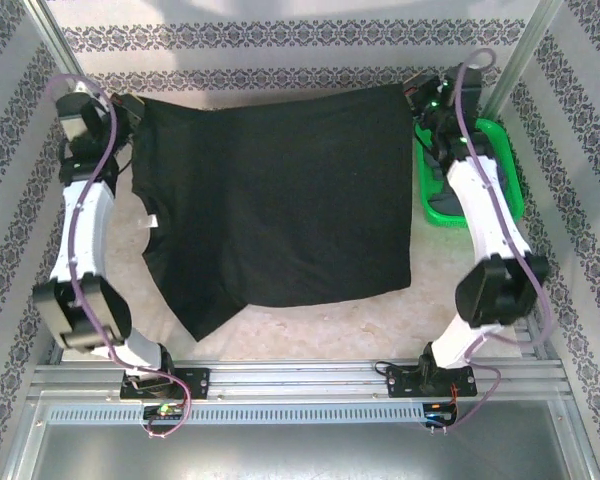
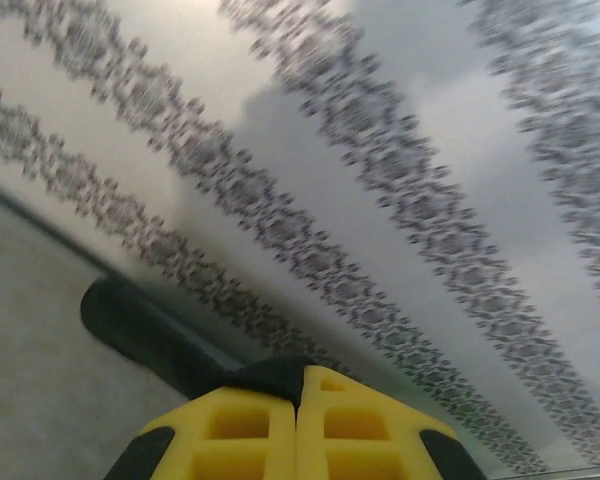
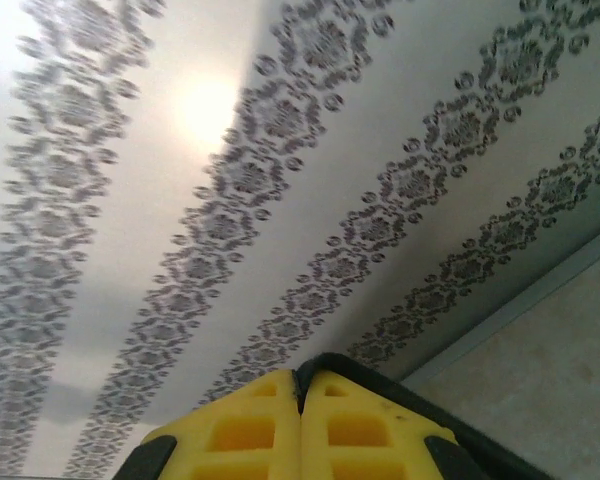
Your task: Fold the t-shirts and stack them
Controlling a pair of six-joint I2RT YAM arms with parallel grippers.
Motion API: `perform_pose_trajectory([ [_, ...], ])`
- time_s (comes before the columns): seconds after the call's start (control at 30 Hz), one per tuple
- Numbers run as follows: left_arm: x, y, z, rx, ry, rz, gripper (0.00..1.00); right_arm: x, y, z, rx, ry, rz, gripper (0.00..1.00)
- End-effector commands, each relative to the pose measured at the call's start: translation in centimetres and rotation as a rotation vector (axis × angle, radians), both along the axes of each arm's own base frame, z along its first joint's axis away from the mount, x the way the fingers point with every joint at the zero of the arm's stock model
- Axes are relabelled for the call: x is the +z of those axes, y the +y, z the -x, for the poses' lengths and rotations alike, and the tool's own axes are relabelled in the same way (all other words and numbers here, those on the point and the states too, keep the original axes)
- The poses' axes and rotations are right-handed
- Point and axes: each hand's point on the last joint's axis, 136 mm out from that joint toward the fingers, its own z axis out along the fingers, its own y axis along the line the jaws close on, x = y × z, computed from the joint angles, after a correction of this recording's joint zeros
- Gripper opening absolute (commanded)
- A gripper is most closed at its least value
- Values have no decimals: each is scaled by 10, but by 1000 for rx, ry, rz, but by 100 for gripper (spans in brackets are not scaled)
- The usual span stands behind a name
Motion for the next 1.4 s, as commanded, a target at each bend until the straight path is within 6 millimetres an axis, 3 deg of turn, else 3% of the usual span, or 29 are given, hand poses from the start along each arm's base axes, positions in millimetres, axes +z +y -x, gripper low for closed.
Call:
perform_pose_trajectory([
  [0.0, 72, 10, -14, -11, -198, -7, 0, 90, 1, -9, 23, -242, -24, 0],
  [0.13, 136, 23, -18, 18, -318, -54, 0, 141, -7, -13, 4, -359, -10, 0],
  [0.27, 219, 31, 6, 41, -463, -101, 0, 191, -28, 5, -44, -454, -17, 0],
  [0.37, 263, 21, 38, 32, -541, -144, 0, 205, -43, 23, -71, -467, -14, 0],
  [0.43, 267, 10, 58, 10, -538, -154, 0, 202, -50, 34, -85, -447, -7, 0],
  [0.53, 237, 1, 92, 30, -478, -151, 0, 163, -52, 51, -93, -347, 17, 0],
  [0.6, 190, 3, 119, 101, -434, -110, 5, 110, -54, 70, -121, -229, 20, 0],
  [0.67, 126, 7, 149, 195, -380, -6, 8, 49, -59, 92, -174, -111, 11, 0],
  [0.7, 83, 7, 159, 231, -334, 62, 9, 1, -61, 105, -200, -17, 10, 0],
  [0.77, 1, 2, 179, 267, -192, 166, 13, -74, -59, 132, -220, 130, 20, 0],
  [0.83, -75, -11, 204, 257, -34, 175, 28, -159, -54, 163, -217, 310, 5, 2],
  [0.93, -155, -26, 239, 244, 164, 189, 50, -251, -49, 211, -216, 540, -24, 39],
  [1.0, -181, -30, 261, 265, 256, 213, 62, -276, -51, 235, -220, 633, 11, 51],
  [1.1, -180, -39, 271, 248, 259, 260, 68, -266, -55, 249, -197, 657, 118, 58],
  [1.23, -180, -49, 284, 236, 361, 288, 60, -249, -55, 262, -183, 674, 198, 58],
  [1.37, -190, -52, 282, 227, 455, 314, 50, -241, -44, 258, -143, 644, 220, 53],
])
